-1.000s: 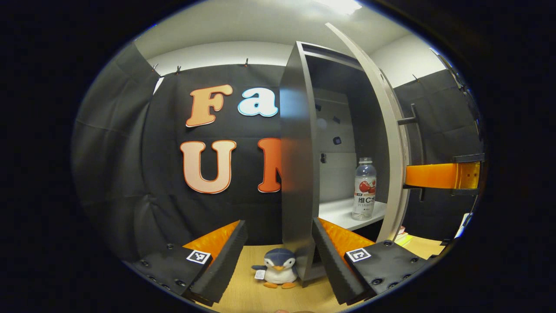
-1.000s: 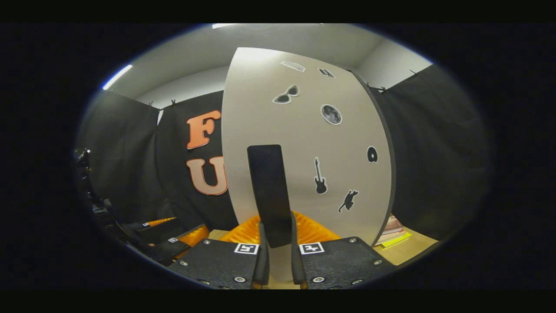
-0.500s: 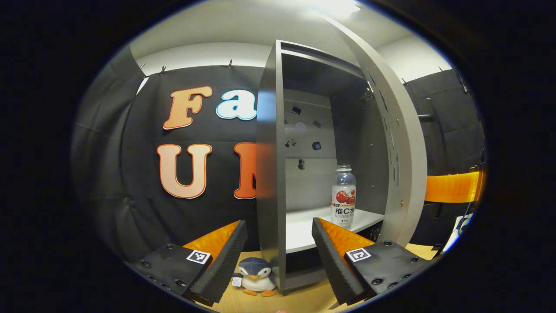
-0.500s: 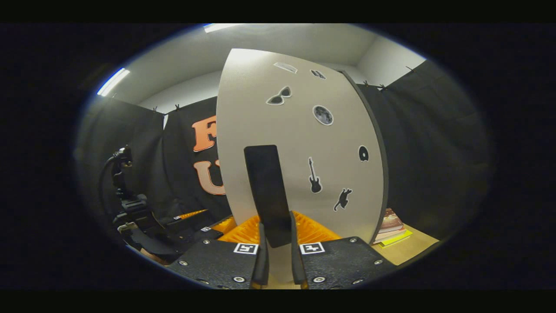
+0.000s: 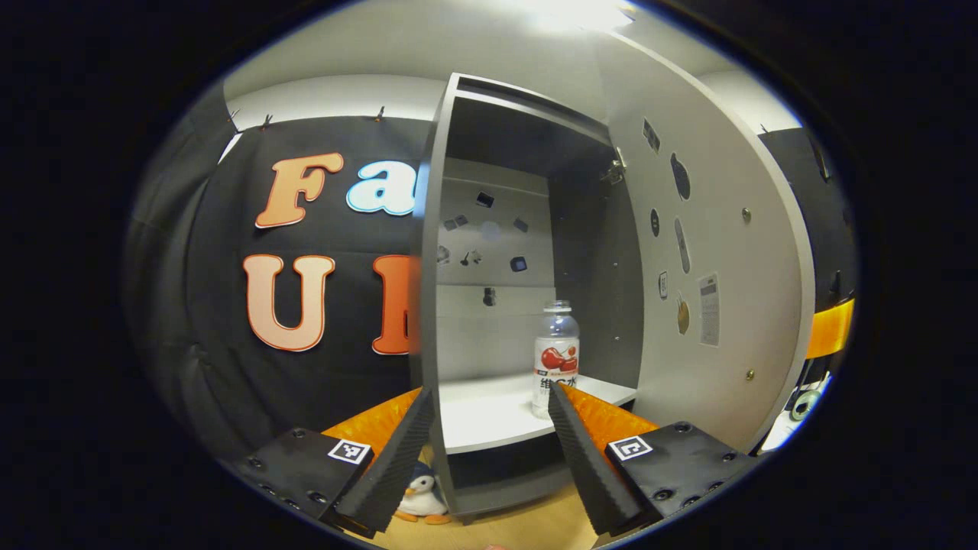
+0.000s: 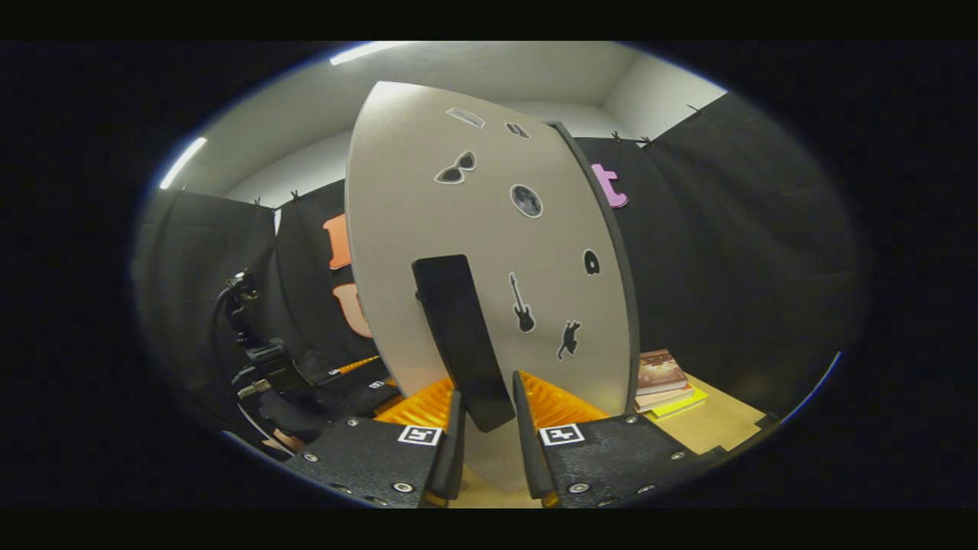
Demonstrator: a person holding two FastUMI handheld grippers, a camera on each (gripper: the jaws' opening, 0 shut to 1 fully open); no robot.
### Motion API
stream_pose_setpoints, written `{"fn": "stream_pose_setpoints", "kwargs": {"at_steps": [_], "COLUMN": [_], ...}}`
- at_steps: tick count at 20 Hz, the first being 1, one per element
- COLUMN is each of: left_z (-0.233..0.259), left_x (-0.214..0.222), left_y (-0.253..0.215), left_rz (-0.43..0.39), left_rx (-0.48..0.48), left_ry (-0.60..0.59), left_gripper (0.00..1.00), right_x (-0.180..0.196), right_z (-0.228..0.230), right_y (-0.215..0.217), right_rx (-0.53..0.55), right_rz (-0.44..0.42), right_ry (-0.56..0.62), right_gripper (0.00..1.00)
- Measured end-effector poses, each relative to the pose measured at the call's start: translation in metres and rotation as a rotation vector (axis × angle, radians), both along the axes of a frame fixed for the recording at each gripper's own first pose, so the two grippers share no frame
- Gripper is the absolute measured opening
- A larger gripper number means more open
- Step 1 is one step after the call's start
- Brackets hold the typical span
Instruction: Open the cabinet door with the right hand, grasp the bottle in the cabinet with the left hand and place it on the coaster, then close the cabinet door with the right hand.
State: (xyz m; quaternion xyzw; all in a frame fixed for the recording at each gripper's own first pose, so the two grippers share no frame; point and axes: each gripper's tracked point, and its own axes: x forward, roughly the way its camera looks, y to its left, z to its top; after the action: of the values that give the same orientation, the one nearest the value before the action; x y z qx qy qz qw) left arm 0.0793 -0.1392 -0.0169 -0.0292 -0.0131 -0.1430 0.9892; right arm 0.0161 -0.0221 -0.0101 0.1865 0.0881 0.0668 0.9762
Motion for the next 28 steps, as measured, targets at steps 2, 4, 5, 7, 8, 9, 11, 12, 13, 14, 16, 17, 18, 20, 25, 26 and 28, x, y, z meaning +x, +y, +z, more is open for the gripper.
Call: {"fn": "stream_pose_setpoints", "kwargs": {"at_steps": [2,4,5,7,8,9,11,12,13,14,16,17,18,20,25,26,28], "left_z": [0.003,0.005,0.005,0.008,0.009,0.009,0.009,0.009,0.009,0.009,0.008,0.009,0.01,0.011,0.014,0.015,0.017], "left_x": [-0.003,-0.006,-0.007,-0.013,-0.015,-0.017,-0.02,-0.022,-0.024,-0.026,-0.031,-0.033,-0.035,-0.04,-0.051,-0.053,-0.056], "left_y": [-0.01,-0.022,-0.029,-0.036,-0.039,-0.042,-0.05,-0.054,-0.059,-0.063,-0.072,-0.077,-0.082,-0.092,-0.103,-0.105,-0.109], "left_rz": [-0.013,-0.026,-0.034,-0.04,-0.039,-0.039,-0.041,-0.041,-0.043,-0.045,-0.046,-0.044,-0.042,-0.041,-0.01,-0.007,-0.006], "left_rx": [-0.007,-0.023,-0.031,-0.03,-0.023,-0.02,-0.022,-0.023,-0.023,-0.021,-0.012,-0.007,-0.004,-0.001,0.017,0.02,0.02], "left_ry": [-0.001,0.004,0.008,0.003,0.001,-0.001,0.003,0.006,0.009,0.011,0.012,0.01,0.009,0.011,0.006,0.006,0.009], "left_gripper": [0.97,0.97,0.97,0.98,0.97,0.97,0.97,0.97,0.97,0.97,0.97,0.97,0.97,0.97,0.97,0.97,0.97], "right_x": [-0.005,-0.008,-0.01,-0.013,-0.015,-0.018,-0.021,-0.022,-0.021,-0.021,-0.02,-0.019,-0.019,-0.016,-0.011,-0.011,-0.004], "right_z": [-0.002,-0.004,-0.003,-0.004,-0.006,-0.007,-0.008,-0.009,-0.01,-0.012,-0.016,-0.015,-0.014,-0.017,-0.028,-0.03,-0.034], "right_y": [-0.012,-0.025,-0.032,-0.048,-0.057,-0.062,-0.076,-0.085,-0.096,-0.107,-0.118,-0.123,-0.127,-0.141,-0.175,-0.184,-0.198], "right_rx": [-0.041,-0.079,-0.089,-0.109,-0.117,-0.12,-0.139,-0.159,-0.175,-0.19,-0.152,-0.129,-0.125,-0.128,-0.117,-0.112,-0.099], "right_rz": [-0.039,-0.079,-0.104,-0.163,-0.193,-0.218,-0.265,-0.288,-0.313,-0.326,-0.305,-0.28,-0.247,-0.204,-0.112,-0.094,-0.055], "right_ry": [0.015,0.031,0.033,0.049,0.056,0.065,0.071,0.072,0.071,0.074,0.074,0.063,0.047,0.039,0.023,0.017,0.003], "right_gripper": [0.34,0.41,0.47,0.6,0.66,0.79,0.87,0.88,0.89,0.89,0.89,0.89,0.85,0.86,0.94,0.95,0.93]}}
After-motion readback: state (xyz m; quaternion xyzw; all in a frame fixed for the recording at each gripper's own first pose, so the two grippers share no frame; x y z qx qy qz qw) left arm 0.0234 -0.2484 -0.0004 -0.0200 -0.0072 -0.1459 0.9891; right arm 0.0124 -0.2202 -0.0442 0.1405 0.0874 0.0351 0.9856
